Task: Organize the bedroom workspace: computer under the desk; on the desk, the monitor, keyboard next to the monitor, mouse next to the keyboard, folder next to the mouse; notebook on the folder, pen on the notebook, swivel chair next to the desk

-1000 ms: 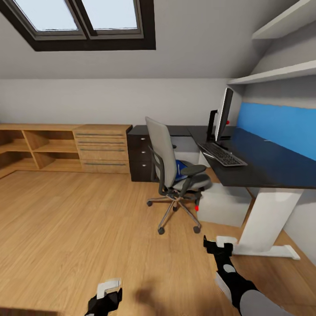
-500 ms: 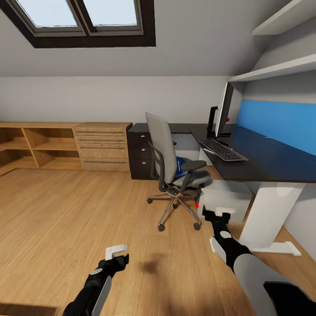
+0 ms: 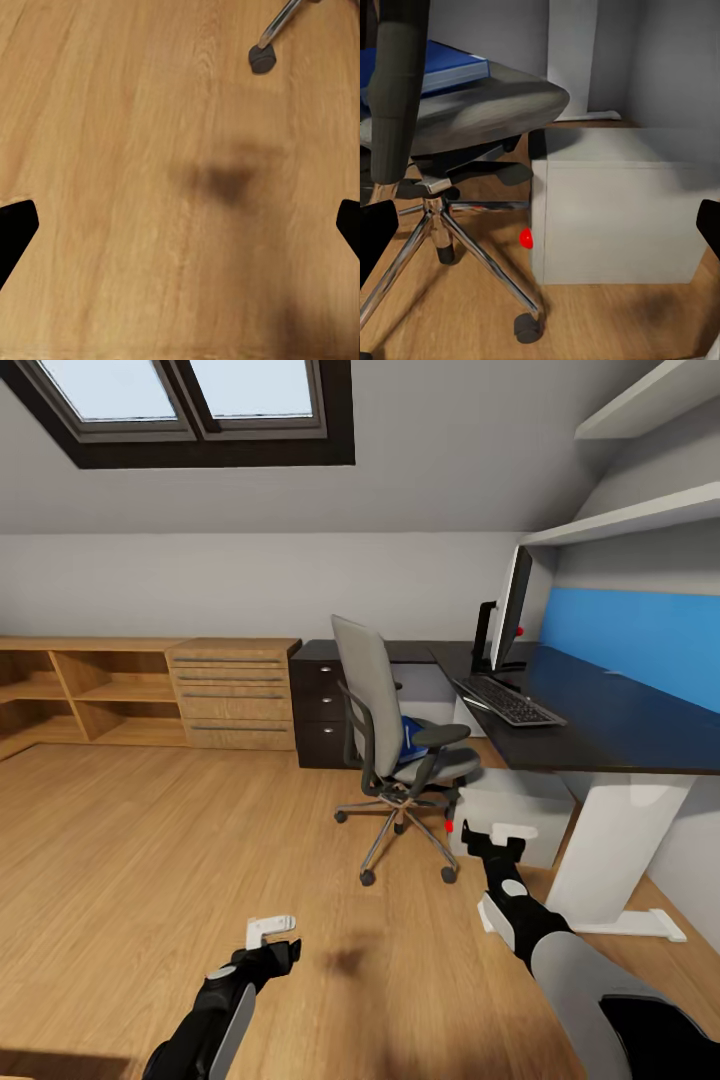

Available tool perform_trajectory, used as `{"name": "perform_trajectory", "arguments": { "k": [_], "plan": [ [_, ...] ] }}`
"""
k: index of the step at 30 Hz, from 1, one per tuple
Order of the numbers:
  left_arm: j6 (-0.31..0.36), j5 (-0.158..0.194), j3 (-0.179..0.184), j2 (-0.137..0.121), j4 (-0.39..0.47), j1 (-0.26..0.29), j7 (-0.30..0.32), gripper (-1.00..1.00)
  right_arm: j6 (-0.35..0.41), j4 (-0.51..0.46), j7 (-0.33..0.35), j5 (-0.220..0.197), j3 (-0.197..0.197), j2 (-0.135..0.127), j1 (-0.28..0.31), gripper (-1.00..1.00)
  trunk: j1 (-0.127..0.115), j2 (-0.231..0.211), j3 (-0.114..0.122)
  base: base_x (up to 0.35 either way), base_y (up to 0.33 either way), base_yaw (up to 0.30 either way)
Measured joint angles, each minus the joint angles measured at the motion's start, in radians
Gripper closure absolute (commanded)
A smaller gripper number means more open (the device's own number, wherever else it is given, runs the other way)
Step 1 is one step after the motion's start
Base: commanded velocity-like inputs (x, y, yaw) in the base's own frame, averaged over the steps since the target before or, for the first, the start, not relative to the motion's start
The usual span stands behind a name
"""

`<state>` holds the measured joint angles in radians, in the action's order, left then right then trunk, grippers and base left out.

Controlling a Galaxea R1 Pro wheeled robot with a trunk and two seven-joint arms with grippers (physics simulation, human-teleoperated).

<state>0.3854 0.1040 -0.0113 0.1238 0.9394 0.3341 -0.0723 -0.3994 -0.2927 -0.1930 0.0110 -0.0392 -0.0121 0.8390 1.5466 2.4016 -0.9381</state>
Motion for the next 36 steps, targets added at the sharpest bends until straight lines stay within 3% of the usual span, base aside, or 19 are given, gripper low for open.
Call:
{"name": "perform_trajectory", "arguments": {
  "k": [3,4,8,36],
  "plan": [
    [-0.022,-0.001,0.002,-0.001,-0.056,0.0,0.0,-1.0,-0.003,-0.001,0.0,0.0,-0.001,0.003,0.0,-1.0,0.0,0.0,0.0,0.158,0.0,0.0],
    [-0.06,-0.002,0.002,-0.001,-0.081,0.0,0.0,-1.0,-0.004,-0.001,0.0,0.0,-0.001,0.003,0.0,-1.0,0.0,0.0,0.0,0.287,0.0,0.0],
    [-0.094,-0.003,0.003,-0.002,-0.098,0.0,-0.001,-1.0,-0.005,-0.001,0.0,0.0,0.0,0.0,0.0,-1.0,-0.001,0.0,0.0,0.289,0.0,0.0],
    [-0.106,-0.003,0.003,-0.002,-0.121,0.0,0.0,-1.0,-0.009,0.003,0.001,0.0,-0.006,-0.002,0.0,-1.0,-0.001,0.0,0.0,0.246,-0.068,0.0]
  ]
}}
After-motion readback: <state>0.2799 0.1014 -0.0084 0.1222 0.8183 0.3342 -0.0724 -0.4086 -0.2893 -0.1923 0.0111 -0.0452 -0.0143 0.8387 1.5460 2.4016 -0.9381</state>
